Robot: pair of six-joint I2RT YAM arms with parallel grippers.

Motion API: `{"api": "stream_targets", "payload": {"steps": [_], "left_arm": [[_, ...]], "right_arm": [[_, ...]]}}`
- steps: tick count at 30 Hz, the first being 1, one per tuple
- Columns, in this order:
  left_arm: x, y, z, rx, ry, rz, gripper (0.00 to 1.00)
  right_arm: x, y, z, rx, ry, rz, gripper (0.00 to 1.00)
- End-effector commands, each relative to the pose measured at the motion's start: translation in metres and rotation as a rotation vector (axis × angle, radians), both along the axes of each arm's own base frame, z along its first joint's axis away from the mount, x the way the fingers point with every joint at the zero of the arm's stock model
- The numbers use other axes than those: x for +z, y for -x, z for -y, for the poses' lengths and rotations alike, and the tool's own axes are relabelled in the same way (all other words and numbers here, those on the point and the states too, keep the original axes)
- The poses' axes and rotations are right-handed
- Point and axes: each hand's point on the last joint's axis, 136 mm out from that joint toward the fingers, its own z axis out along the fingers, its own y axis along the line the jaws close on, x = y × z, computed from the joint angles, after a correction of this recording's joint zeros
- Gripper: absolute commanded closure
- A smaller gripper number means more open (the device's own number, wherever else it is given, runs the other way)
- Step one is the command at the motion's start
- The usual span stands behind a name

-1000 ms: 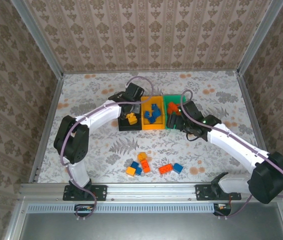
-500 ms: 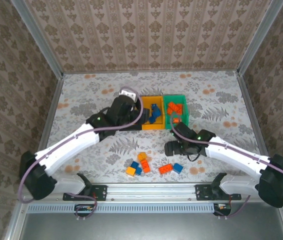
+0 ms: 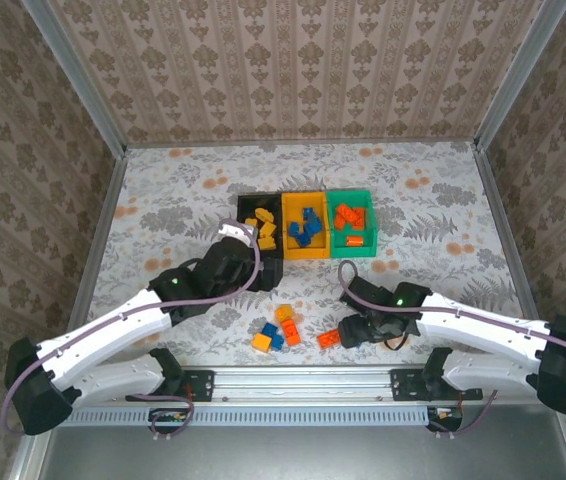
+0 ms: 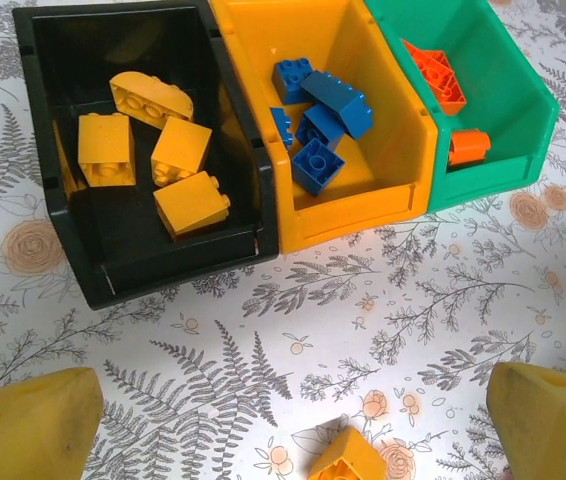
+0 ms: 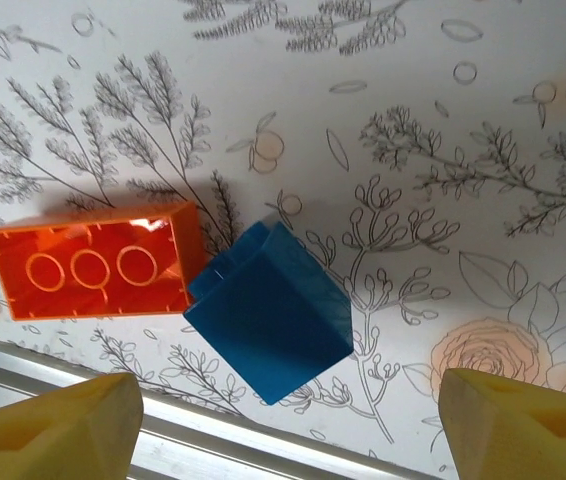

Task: Sort the legos into containers by color

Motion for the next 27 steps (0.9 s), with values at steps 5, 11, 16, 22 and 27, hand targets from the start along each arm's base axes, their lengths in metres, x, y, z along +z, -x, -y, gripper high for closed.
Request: {"api": "stream_targets", "payload": {"steps": [5, 11, 16, 22, 27], "left_arm": [[-0.004, -0.001, -0.010, 0.048, -0.008, -0.010, 0.00], [-0.006, 0.000, -0.013, 0.050, -0.014, -0.019, 0.00], [-0.007, 0.000, -0.016, 0.055, -0.012, -0.024, 0.00], [-0.011, 0.001, -0.021, 0.063, -0.017, -0.035, 0.00], [-0.015, 0.002, -0.023, 0.064, -0.022, -0.042, 0.00]], "right_arm": [[-0.015, -0.004, 0.006, 0.006, 0.115, 0.008, 0.24], [-0.022, -0.017, 0.001, 0.004, 0.150, 0.039, 0.32], [-0.030, -0.027, -0.003, -0.014, 0.155, 0.051, 0.37], [-0.034, -0.031, -0.009, -0.019, 0.131, 0.038, 0.51], [-0.027, -0.032, -0.007, -0.029, 0.112, 0.034, 0.65]]}}
